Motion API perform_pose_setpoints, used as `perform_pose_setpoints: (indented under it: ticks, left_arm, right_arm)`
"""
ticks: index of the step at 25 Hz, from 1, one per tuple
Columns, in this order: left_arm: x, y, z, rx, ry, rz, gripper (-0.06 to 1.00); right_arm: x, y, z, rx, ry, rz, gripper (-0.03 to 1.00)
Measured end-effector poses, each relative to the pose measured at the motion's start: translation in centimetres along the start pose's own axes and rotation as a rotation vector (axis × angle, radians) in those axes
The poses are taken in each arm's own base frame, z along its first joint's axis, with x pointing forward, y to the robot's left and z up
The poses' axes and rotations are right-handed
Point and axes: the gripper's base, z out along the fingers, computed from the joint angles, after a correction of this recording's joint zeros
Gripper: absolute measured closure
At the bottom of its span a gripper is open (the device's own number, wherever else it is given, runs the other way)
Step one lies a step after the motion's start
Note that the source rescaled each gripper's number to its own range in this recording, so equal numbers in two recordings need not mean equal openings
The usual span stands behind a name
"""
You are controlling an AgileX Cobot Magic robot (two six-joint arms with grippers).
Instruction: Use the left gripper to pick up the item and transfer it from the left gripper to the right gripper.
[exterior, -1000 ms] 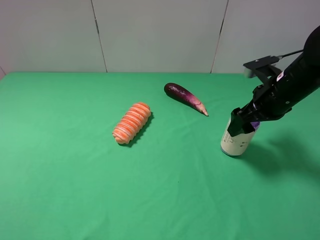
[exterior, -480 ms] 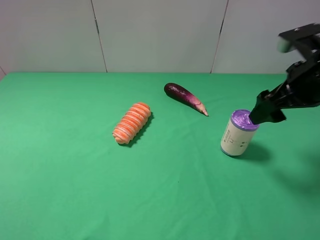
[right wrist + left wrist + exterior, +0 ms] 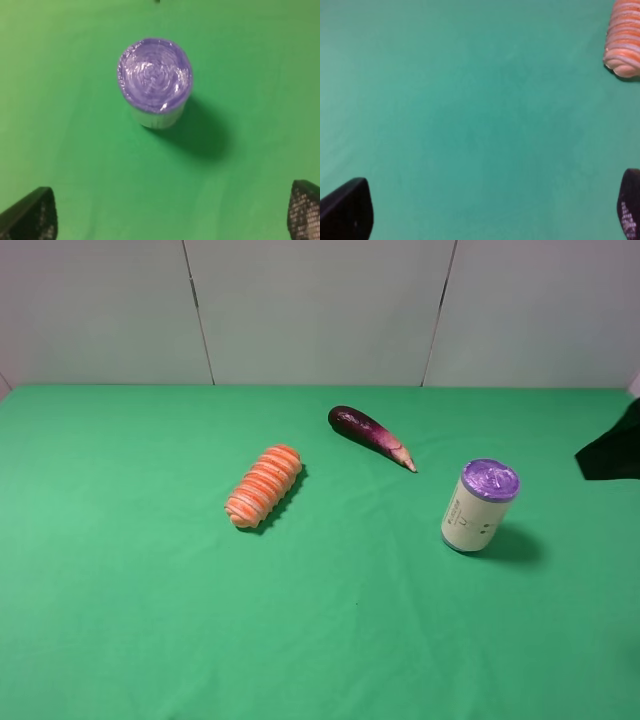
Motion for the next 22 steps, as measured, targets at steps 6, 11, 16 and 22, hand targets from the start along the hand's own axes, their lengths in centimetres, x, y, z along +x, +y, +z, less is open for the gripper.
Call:
perform_pose_setpoints:
  ticks: [6, 11, 16, 22]
  left_arm:
    - [0.0, 0.0, 0.0, 0.000, 0.000, 0.000, 0.00]
    - [0.0, 0.0, 0.0, 0.000, 0.000, 0.000, 0.00]
    - [0.0, 0.0, 0.0, 0.000, 0.000, 0.000, 0.00]
    - [0.0, 0.0, 0.0, 0.000, 0.000, 0.000, 0.00]
  right_arm:
    - [2.9, 0.6, -4.1, 0.007, -0.108, 0.069, -0.03]
    - [5.4, 1.1, -6.7, 0.012, -0.204, 0.078, -0.03]
    - [7.8, 1.4, -8.5, 0.027, -0.307, 0.075, -0.03]
    - [10.9, 1.6, -7.1, 0.032, -0.366, 0.088, -0.03]
